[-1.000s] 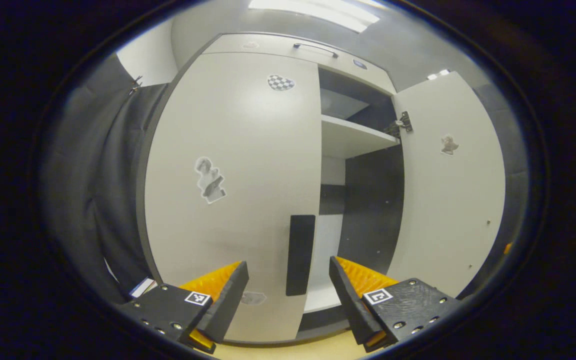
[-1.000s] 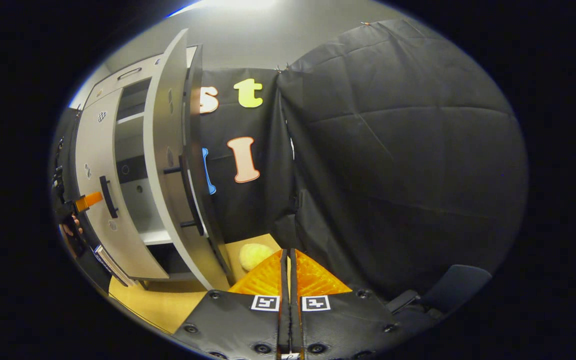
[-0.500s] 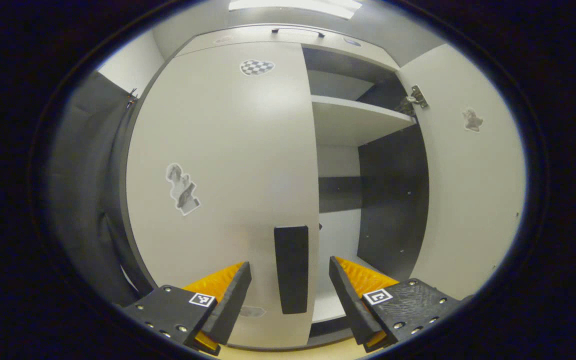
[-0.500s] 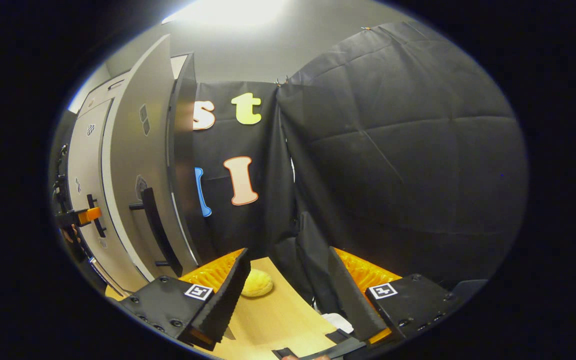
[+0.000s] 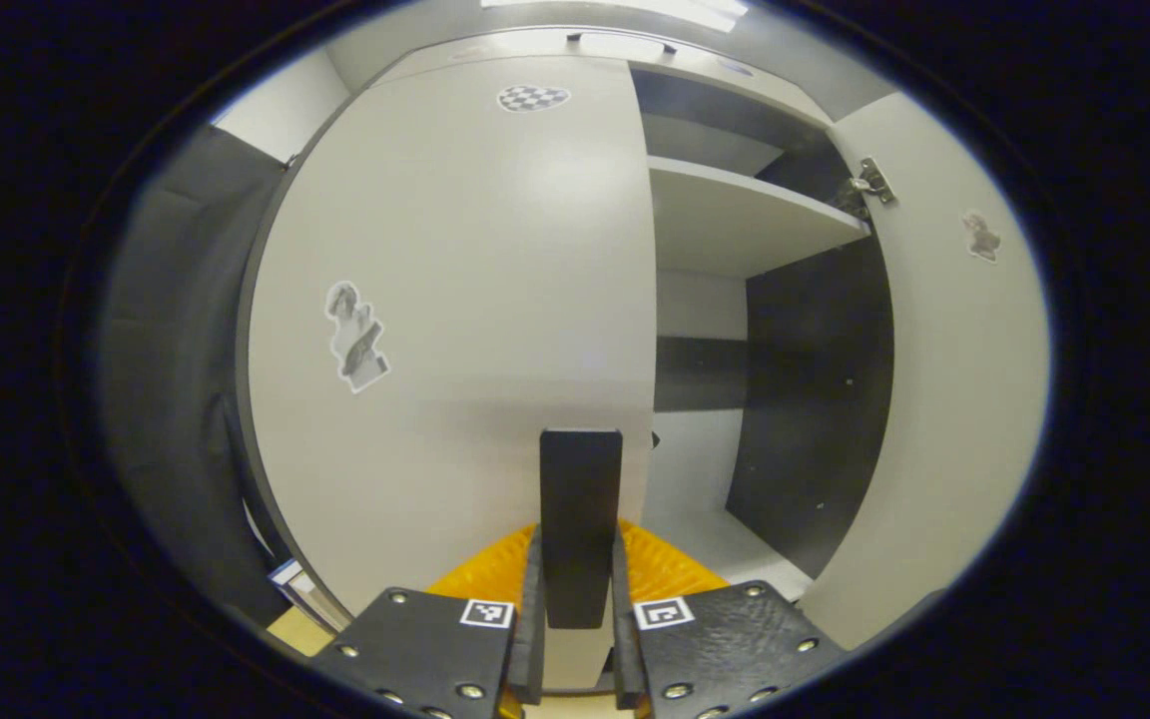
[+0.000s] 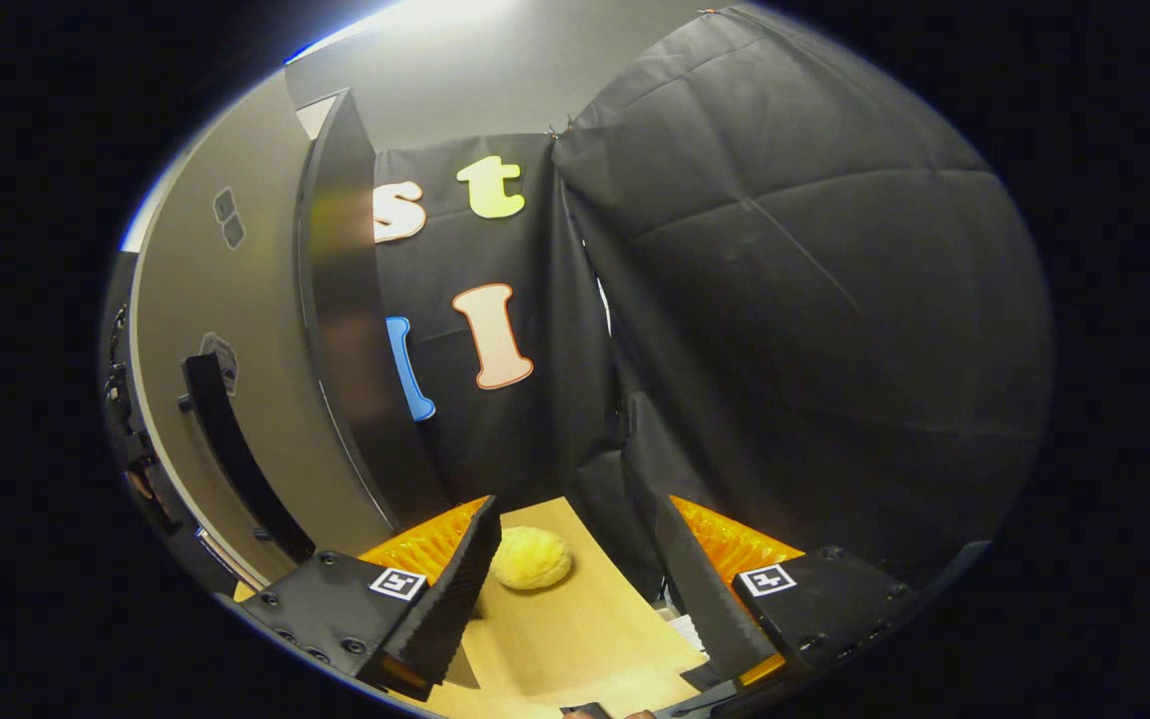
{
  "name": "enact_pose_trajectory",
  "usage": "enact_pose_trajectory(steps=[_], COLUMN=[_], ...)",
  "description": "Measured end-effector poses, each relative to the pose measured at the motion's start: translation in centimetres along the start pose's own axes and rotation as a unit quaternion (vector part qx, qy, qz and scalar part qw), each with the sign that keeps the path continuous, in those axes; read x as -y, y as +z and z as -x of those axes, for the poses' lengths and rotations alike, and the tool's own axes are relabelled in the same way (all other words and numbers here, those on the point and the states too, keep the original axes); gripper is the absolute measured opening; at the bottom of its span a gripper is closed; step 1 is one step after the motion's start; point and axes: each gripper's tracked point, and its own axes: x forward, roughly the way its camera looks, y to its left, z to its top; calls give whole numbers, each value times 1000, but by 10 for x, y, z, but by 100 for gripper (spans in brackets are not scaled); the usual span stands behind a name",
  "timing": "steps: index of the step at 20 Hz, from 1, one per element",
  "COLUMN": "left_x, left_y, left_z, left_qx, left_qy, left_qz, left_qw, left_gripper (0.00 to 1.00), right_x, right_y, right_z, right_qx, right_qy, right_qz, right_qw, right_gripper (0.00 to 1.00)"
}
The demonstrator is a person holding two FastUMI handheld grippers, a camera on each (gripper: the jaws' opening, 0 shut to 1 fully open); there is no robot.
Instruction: Open the right door of the double-door shoe cabinet with the right hand, and open the left door with the left hand.
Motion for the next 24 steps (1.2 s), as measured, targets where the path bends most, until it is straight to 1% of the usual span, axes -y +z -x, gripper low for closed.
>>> enact_pose_trajectory(steps=[1, 2, 3, 4, 5, 7, 9, 13, 17, 21, 24], left_x=[1, 3, 0, 0, 0, -1, -1, -1, -2, -3, -7], left_y=[0, 1, -1, -6, -4, -5, -7, -6, -9, -14, -6], left_z=[-3, -4, -3, 1, -1, -3, -1, 2, 6, 21, 37], left_qx=[0, 2, 4, 4, 1, -1, -1, 5, 6, 11, 14], left_qy=[5, 7, 7, 9, 9, 9, 11, 13, 8, -19, -48], left_qz=[-3, 1, 2, 4, 0, 8, 9, 9, 13, 20, 17], left_qw=[1000, 1000, 1000, 1000, 1000, 1000, 1000, 1000, 1000, 1000, 999], left_gripper=[26, 24, 22, 14, 8, 8, 8, 9, 8, 9, 9], right_x=[-1, -3, -4, -6, -8, -12, -15, -15, -9, -18, -29], right_y=[2, 3, 5, 5, 7, 6, 11, 18, 7, 4, 5], right_z=[-8, -21, -27, -33, -40, -48, -51, -47, -36, -12, 14], right_qx=[-1, -1, 1, 3, 2, -5, 0, 14, 4, 7, 16], right_qy=[6, 11, 16, 23, 28, 43, 50, 51, 38, 27, 14], right_qz=[2, 1, 0, -1, -4, -3, 7, 25, 26, 12, 22], right_qw=[1000, 1000, 1000, 1000, 1000, 999, 999, 998, 999, 1000, 1000], right_gripper=[98, 93, 98, 93, 98, 98, 98, 98, 98, 98, 98])
